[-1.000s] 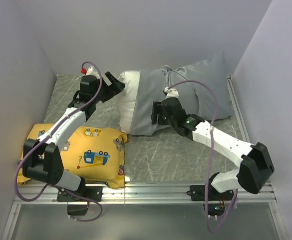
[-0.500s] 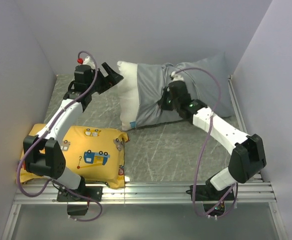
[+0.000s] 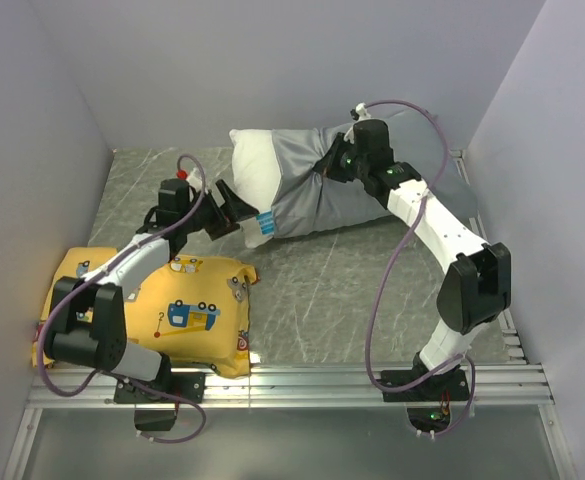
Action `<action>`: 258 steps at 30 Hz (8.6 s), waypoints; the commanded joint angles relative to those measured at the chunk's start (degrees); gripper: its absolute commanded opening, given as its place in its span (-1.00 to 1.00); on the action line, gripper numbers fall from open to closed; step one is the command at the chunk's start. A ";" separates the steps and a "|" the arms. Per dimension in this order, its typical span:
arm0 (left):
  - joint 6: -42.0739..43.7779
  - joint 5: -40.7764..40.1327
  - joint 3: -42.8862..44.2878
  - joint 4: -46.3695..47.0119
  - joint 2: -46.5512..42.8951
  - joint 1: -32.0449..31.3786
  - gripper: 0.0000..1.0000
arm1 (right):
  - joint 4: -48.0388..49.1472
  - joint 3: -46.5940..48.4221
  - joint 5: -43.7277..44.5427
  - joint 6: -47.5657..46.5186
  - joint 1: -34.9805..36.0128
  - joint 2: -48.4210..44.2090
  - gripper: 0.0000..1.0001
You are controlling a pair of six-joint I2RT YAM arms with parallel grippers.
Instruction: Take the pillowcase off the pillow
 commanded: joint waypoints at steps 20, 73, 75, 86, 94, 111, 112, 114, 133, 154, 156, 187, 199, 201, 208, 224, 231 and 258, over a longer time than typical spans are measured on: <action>-13.38 -3.72 11.10 12.45 16.15 -3.65 0.12 | 1.75 1.10 -4.42 0.62 -1.27 -4.99 -1.00; -6.09 -8.28 21.75 -11.47 -3.27 40.12 -0.99 | -3.70 -22.72 15.54 1.58 -36.07 -22.83 -1.00; -6.70 -6.79 18.78 -8.57 -3.88 38.98 -0.99 | -3.26 -22.03 12.48 1.15 -35.64 -23.97 -1.00; -4.06 -11.62 15.33 -9.00 -5.82 28.70 -0.99 | -3.70 -24.57 21.42 -8.43 -5.52 -34.43 0.44; -3.27 -12.42 14.89 -9.35 -6.00 27.02 -0.99 | -0.72 -33.70 28.27 -2.38 21.02 -36.37 0.55; -2.04 -10.66 16.12 -9.96 -6.61 26.06 -0.99 | 16.44 -31.18 44.36 5.72 30.55 -14.83 -0.41; -1.61 -10.14 16.47 -9.96 -6.52 25.97 -0.99 | 16.08 -30.38 44.63 5.11 29.93 -15.27 -0.73; -0.38 -9.08 17.88 -10.14 -6.26 25.18 -0.99 | 14.41 -28.19 45.06 2.48 28.01 -18.34 -1.00; 4.11 -8.91 31.24 -13.57 1.11 18.33 0.55 | -8.62 10.41 21.36 -7.48 6.64 -3.08 -1.00; 7.45 -27.17 16.22 -19.45 -1.77 9.44 0.82 | -12.22 16.13 19.15 -8.70 1.89 1.19 0.45; 7.27 -27.98 15.51 -20.42 -2.21 9.36 0.99 | -12.84 12.45 18.70 -9.05 2.94 -1.99 0.45; 2.62 -27.89 22.18 -21.04 8.07 11.11 -0.99 | -8.53 -23.68 43.39 0.27 22.64 -20.00 -1.00; 3.05 -23.40 27.81 -20.42 11.67 21.13 -0.99 | -11.25 -31.16 42.60 -2.72 7.18 -32.94 -1.00; 3.76 -23.67 29.13 -21.57 12.20 22.10 -0.99 | -11.78 -32.04 41.82 -2.02 2.26 -34.25 -1.00; 3.67 -22.97 29.57 -21.48 12.55 25.79 -0.99 | -10.81 -32.40 35.32 -2.55 -9.35 -37.95 -1.00; 7.62 -18.74 38.43 -24.02 17.21 20.45 -0.85 | -10.38 -29.31 20.80 -4.83 -7.11 -38.49 -1.00; 13.69 -22.08 49.62 -30.80 18.89 11.47 0.55 | -5.20 -34.15 20.90 -2.64 2.67 -28.83 -1.00; -14.79 -39.24 18.76 -19.55 7.36 -11.83 0.65 | -4.05 -36.08 20.90 -5.35 5.40 -31.00 0.04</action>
